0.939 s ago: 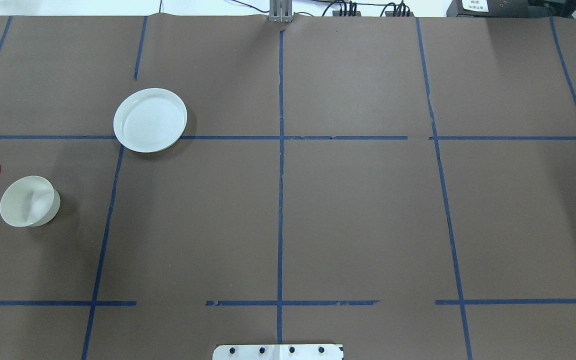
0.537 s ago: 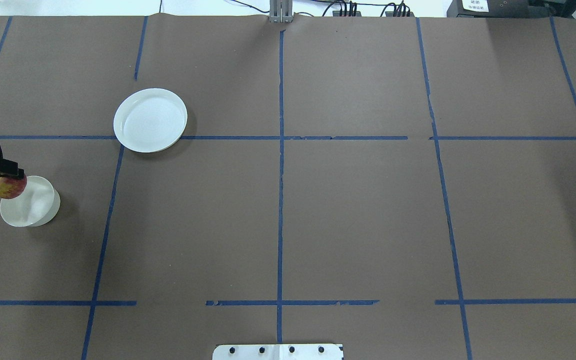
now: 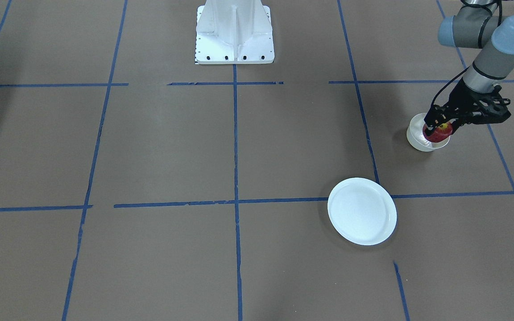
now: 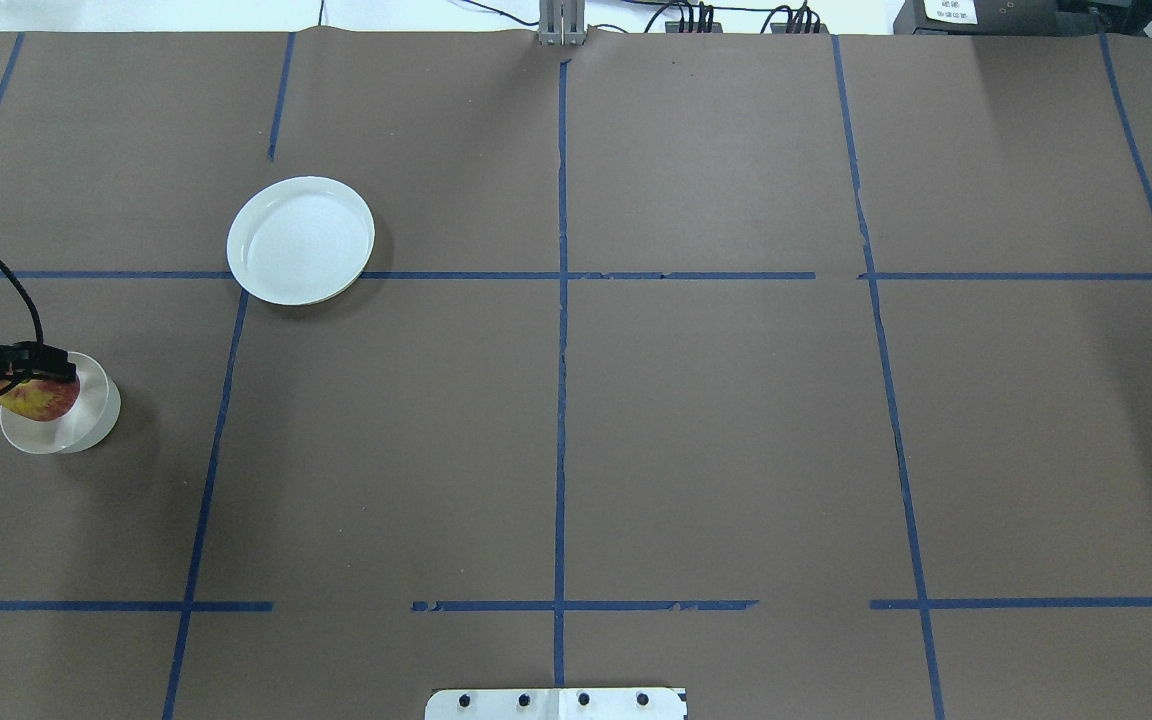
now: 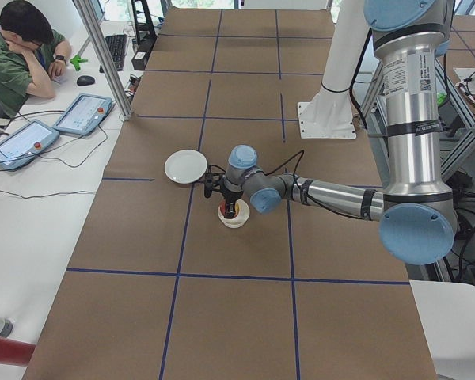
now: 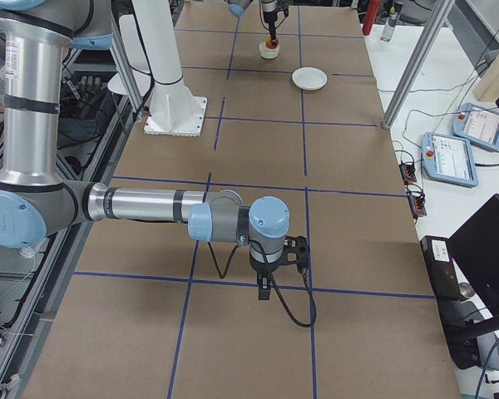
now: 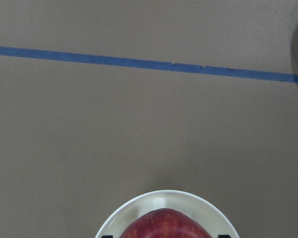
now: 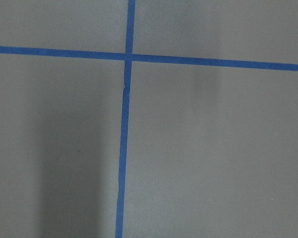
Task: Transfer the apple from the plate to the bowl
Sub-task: 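Lower the apple into the white bowl and open the left gripper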
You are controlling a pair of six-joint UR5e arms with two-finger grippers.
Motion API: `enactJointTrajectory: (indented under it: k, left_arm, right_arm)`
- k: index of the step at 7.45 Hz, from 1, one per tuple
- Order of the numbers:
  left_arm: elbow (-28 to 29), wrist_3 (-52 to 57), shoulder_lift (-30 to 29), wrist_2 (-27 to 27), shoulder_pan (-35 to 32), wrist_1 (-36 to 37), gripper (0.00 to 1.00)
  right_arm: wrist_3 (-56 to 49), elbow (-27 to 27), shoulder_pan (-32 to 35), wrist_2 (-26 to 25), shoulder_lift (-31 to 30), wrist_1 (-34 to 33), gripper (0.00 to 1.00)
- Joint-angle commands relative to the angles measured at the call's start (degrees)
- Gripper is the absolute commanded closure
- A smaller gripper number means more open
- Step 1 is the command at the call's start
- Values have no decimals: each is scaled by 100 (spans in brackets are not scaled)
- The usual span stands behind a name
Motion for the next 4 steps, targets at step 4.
enactJointTrajectory:
  k: [4]
  left_arm:
    - [-109,-36,9,-87,98,-5,0]
  right_arm:
    - [0,0,0,0,0,0,0]
